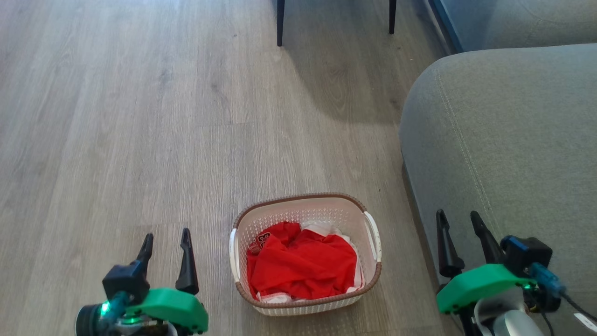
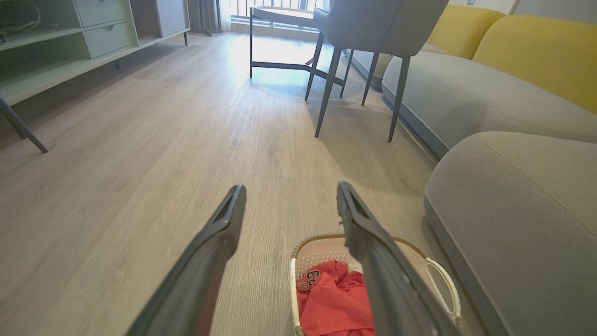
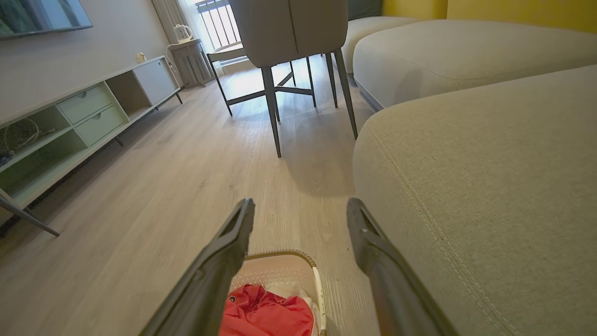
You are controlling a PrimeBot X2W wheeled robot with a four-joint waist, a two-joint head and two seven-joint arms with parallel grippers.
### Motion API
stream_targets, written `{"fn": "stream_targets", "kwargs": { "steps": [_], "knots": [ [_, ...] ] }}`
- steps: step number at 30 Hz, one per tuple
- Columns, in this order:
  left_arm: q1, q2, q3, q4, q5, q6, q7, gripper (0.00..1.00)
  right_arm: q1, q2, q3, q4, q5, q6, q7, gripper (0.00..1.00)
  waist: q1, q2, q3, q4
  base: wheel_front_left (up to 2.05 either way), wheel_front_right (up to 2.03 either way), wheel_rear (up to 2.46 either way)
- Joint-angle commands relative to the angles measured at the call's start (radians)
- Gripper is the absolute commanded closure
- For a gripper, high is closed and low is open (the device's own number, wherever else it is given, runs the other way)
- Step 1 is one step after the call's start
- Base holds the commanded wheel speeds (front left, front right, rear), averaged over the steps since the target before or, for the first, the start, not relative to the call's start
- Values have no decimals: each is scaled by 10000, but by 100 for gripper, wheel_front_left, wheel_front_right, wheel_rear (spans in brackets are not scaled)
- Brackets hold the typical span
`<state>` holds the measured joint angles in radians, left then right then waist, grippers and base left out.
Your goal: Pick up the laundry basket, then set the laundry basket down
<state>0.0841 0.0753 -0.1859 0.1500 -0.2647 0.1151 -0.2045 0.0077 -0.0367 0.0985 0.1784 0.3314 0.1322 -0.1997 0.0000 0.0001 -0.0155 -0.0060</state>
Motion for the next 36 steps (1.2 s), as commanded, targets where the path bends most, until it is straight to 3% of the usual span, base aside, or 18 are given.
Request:
{"fn": "stream_targets", "kwargs": {
  "steps": [1,16,36],
  "knots": [
    [-253,41,235,-281,289,62,-143,0,-235,-115,259,-398,-290,-13,-196,0,0,-1,2,-1,0,0,0],
    [-122,-111,284,-159,1987,94,-573,0,-226,-135,561,-519,-1964,-15,-621,0,0,-1,21,-18,0,0,0],
    [-141,-210,447,-31,2067,-42,-573,0,-256,-135,509,-429,-1924,-15,-621,0,0,-1,47,-31,0,0,0]
  ]
}}
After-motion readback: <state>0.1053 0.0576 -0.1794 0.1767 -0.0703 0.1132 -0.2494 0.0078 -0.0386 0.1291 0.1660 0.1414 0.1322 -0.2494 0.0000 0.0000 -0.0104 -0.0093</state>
